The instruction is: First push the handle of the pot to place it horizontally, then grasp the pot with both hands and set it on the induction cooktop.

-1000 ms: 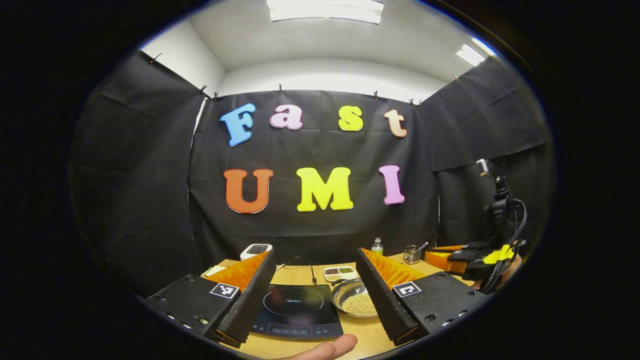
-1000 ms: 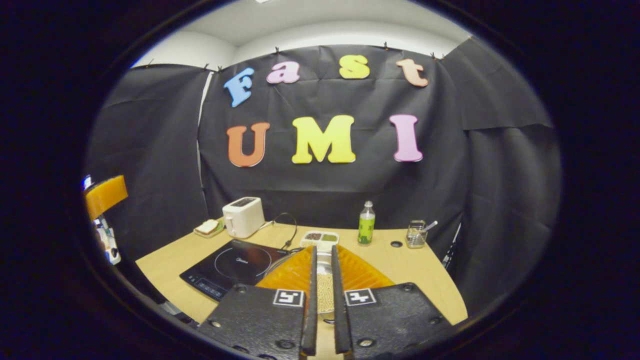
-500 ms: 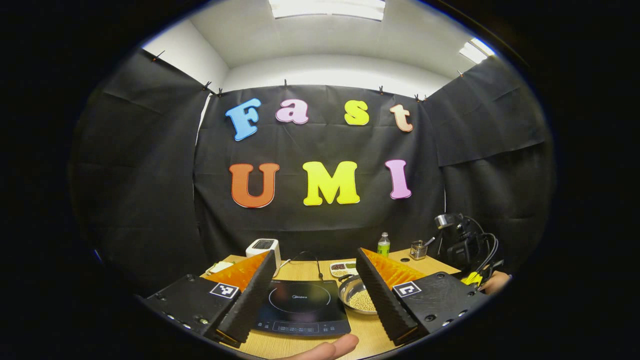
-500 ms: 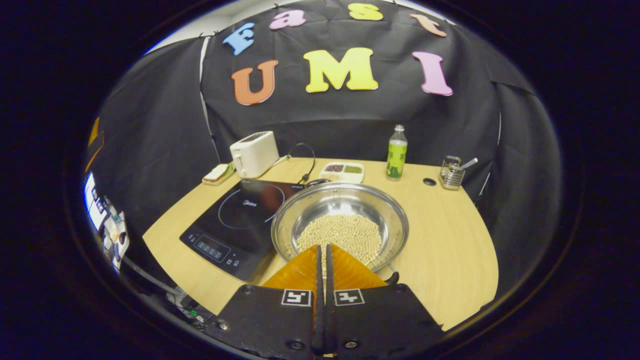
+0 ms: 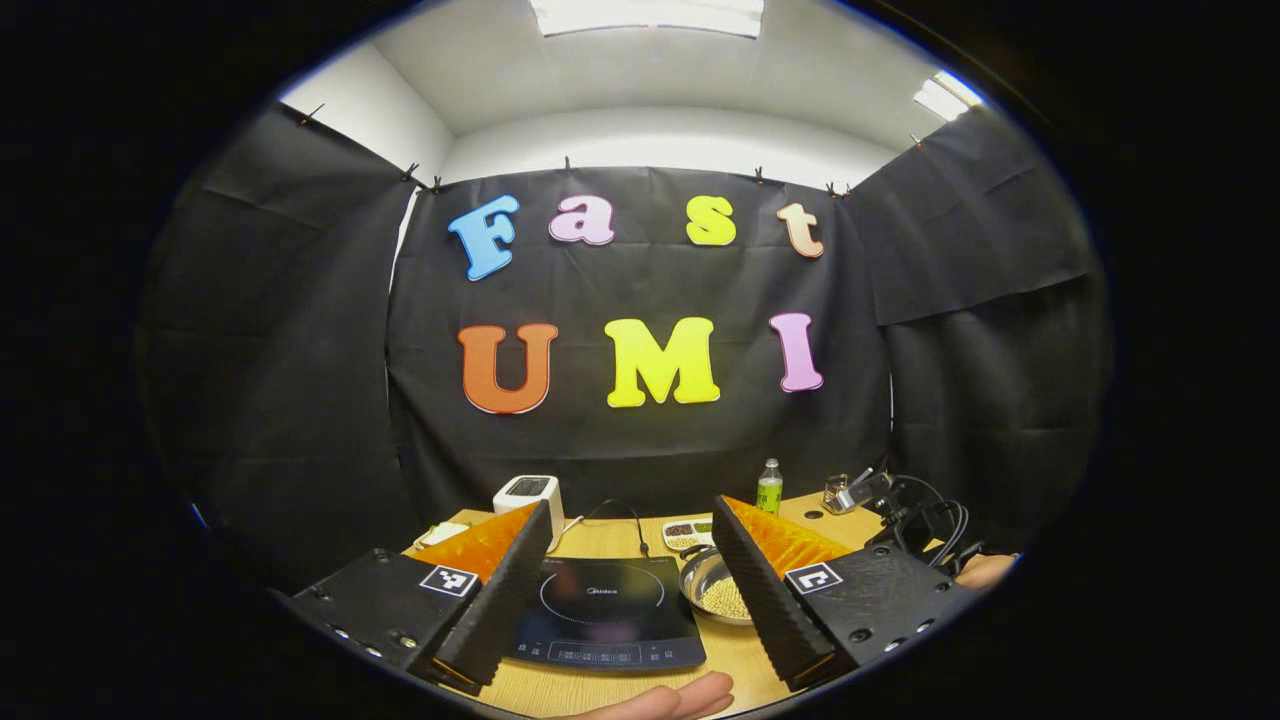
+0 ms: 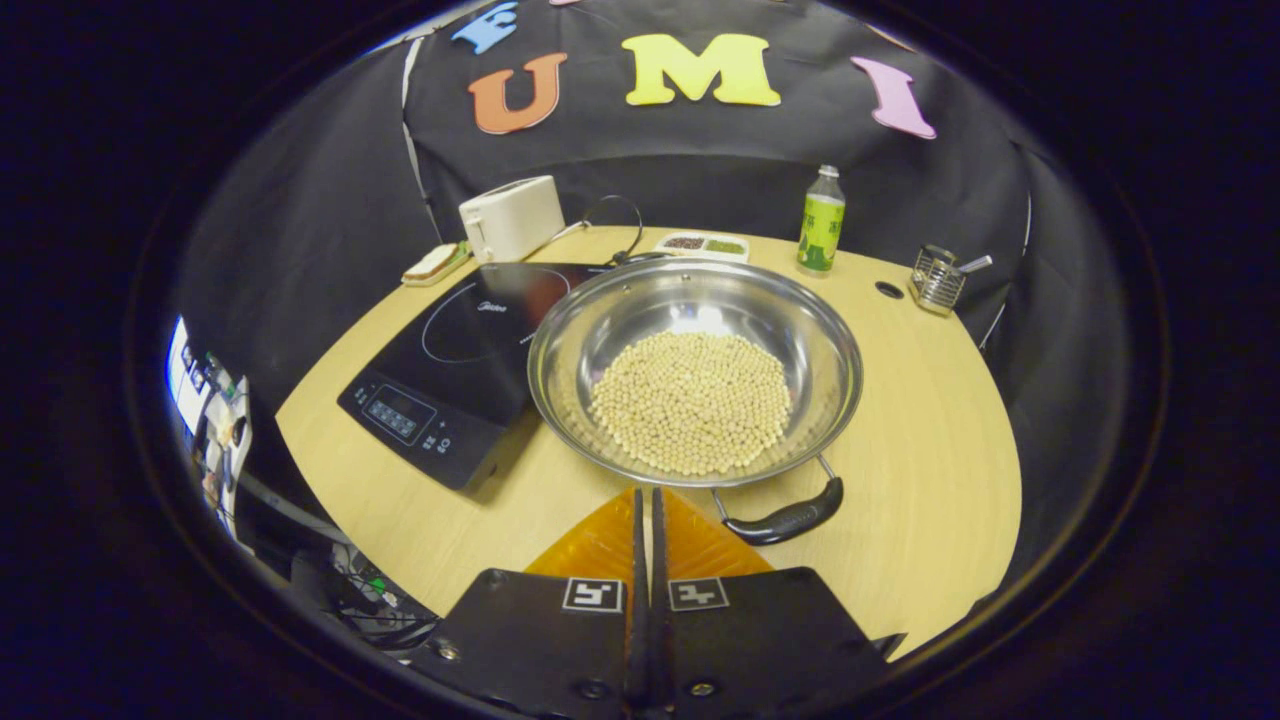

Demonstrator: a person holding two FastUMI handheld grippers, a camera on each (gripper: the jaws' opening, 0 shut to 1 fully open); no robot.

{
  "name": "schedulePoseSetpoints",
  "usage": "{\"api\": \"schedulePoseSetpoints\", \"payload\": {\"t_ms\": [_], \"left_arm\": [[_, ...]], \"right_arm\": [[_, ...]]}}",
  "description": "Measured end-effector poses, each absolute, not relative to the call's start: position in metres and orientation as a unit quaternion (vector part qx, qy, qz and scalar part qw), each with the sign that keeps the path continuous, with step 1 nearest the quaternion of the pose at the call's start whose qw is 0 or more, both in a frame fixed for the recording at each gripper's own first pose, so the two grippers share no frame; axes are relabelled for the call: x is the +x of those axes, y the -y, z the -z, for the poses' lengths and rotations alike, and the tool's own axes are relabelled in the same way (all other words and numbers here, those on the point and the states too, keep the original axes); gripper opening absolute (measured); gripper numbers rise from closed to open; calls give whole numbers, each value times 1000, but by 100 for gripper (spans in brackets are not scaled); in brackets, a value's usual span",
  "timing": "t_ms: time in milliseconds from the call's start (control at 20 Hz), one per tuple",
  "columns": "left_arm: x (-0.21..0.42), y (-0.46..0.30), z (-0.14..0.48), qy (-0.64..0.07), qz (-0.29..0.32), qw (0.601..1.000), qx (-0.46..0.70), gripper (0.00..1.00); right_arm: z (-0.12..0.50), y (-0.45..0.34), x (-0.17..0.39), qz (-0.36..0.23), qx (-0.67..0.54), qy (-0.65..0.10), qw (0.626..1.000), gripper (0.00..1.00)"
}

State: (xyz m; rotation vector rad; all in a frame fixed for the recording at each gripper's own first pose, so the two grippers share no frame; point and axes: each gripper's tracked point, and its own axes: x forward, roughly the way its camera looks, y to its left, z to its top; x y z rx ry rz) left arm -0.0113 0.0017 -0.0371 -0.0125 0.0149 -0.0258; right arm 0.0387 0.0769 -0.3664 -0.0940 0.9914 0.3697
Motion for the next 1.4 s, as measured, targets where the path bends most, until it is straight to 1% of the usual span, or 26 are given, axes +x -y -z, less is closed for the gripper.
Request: {"api": "schedulePoseSetpoints", "payload": {"t_ms": [50,100,250,300,350,450,500,550,700,750,1000,1300,1350,1400], "left_arm": [[-11,1,41,-11,19,1000,-11,96],[-11,5,41,-13,26,999,-15,95],[-12,3,39,-12,26,999,-13,95],[-12,3,38,-11,26,1000,-10,96],[-13,4,38,-11,26,1000,-9,96],[-14,3,36,-7,26,1000,-8,96],[-16,3,36,-6,26,1000,-7,96],[-16,2,35,-5,23,1000,-6,95],[-12,-16,36,-6,-15,1000,4,95],[-11,-18,38,-7,-20,1000,1,95],[-8,-22,37,-7,-20,999,-28,95],[-4,-21,38,-2,-22,999,-42,95],[-4,-18,42,-8,-19,999,-41,95],[-2,-16,45,-12,-17,999,-38,95]], "right_arm": [[373,-74,37,-173,-45,-481,858,4],[379,-71,37,-171,-43,-488,855,1],[390,-62,39,-158,-32,-502,850,4],[386,-62,36,-159,-26,-505,848,1],[390,-59,40,-156,-21,-507,847,0],[389,-51,42,-147,-22,-507,849,0],[390,-48,44,-144,-25,-506,850,4],[390,-45,45,-140,-27,-506,851,1],[391,-32,53,-125,-18,-508,852,1],[389,-28,58,-121,-12,-506,854,4],[392,-5,70,-99,-18,-507,856,4],[394,19,94,-72,8,-495,866,4],[394,22,99,-65,13,-492,868,4],[394,26,104,-56,16,-487,871,1]]}}
